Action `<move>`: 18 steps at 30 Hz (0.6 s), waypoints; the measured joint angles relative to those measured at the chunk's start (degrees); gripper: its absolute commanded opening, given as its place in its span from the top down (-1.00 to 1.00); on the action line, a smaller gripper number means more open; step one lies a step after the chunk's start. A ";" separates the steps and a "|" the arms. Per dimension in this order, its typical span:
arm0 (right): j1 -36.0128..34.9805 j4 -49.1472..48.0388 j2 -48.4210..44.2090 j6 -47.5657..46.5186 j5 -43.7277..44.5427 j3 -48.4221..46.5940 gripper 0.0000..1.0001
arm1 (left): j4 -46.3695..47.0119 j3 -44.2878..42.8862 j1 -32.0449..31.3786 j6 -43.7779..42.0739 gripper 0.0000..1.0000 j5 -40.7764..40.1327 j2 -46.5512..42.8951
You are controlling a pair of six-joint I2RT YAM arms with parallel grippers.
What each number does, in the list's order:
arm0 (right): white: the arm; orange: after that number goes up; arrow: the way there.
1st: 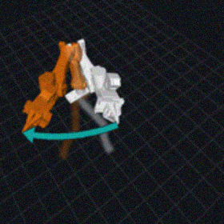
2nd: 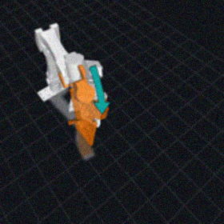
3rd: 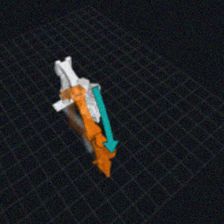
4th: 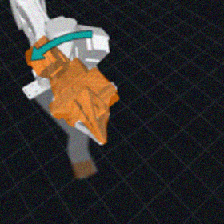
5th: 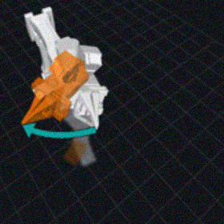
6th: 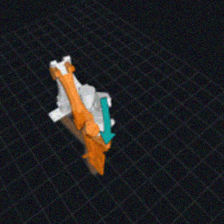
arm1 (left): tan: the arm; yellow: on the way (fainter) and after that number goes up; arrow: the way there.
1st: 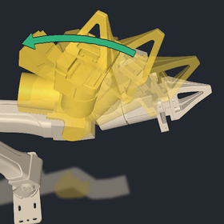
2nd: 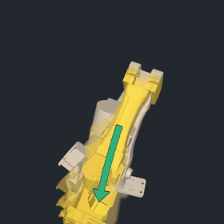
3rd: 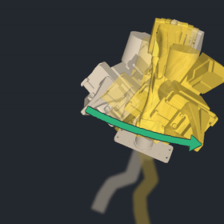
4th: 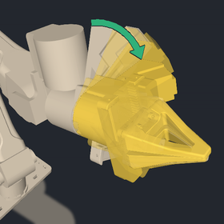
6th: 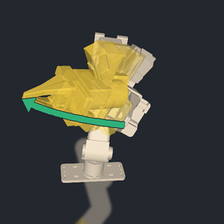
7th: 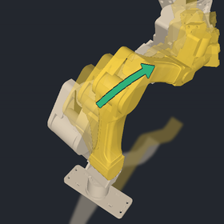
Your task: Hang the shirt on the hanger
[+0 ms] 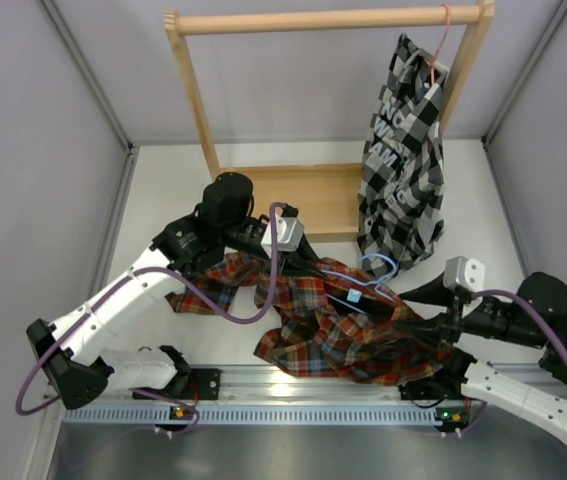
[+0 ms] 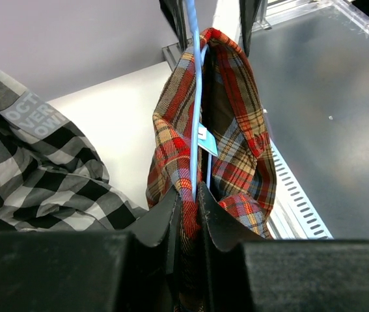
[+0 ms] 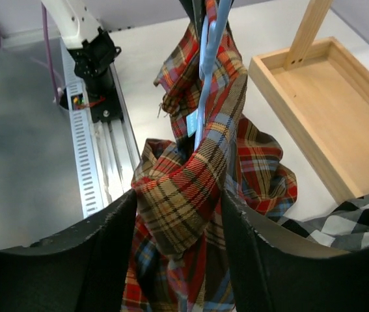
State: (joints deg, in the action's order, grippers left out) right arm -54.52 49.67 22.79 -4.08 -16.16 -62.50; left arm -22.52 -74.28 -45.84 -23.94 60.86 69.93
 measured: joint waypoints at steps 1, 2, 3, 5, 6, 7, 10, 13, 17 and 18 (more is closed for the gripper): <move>0.00 -0.35 0.07 -0.31 -0.26 1.16 0.07 | -0.07 -0.07 0.00 0.00 1.00 0.22 0.00; 0.00 -0.57 0.11 -0.48 -0.46 2.29 0.24 | -0.11 -0.13 0.00 0.02 1.00 0.28 0.00; 0.00 -0.66 0.11 -0.92 -0.50 3.34 0.34 | -0.20 -0.17 0.00 0.02 1.00 0.35 0.00; 0.00 -0.98 0.02 -0.96 -0.48 5.01 0.47 | -0.26 -0.17 0.00 0.02 1.00 0.66 -0.02; 0.00 -1.55 -0.24 -0.96 -0.37 6.10 0.48 | -0.28 -0.17 0.02 0.02 1.00 0.94 -0.02; 0.00 -2.23 -0.83 -0.96 -0.17 7.28 0.48 | -0.33 -0.17 0.13 0.00 1.00 1.22 -0.02; 0.00 -4.02 -3.52 -0.90 -0.26 10.47 0.53 | -0.57 -0.20 0.61 0.02 1.00 2.78 -0.04; 0.00 -5.27 -5.22 -0.90 -0.98 11.41 1.00 | -0.66 -0.24 0.87 0.15 1.00 4.35 -0.04; 0.00 -7.67 -7.06 -0.37 -1.44 11.45 1.00 | -0.59 -1.07 0.90 0.44 0.88 5.75 -0.02; 0.00 -8.15 -7.43 -0.33 -1.44 11.43 1.00 | -0.48 -1.20 0.83 0.52 0.72 5.70 -0.02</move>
State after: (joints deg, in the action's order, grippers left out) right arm -54.52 41.52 15.35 -4.40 -17.61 -51.07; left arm -23.00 -75.48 -45.01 -23.42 66.57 69.91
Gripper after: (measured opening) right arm 0.042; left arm 0.160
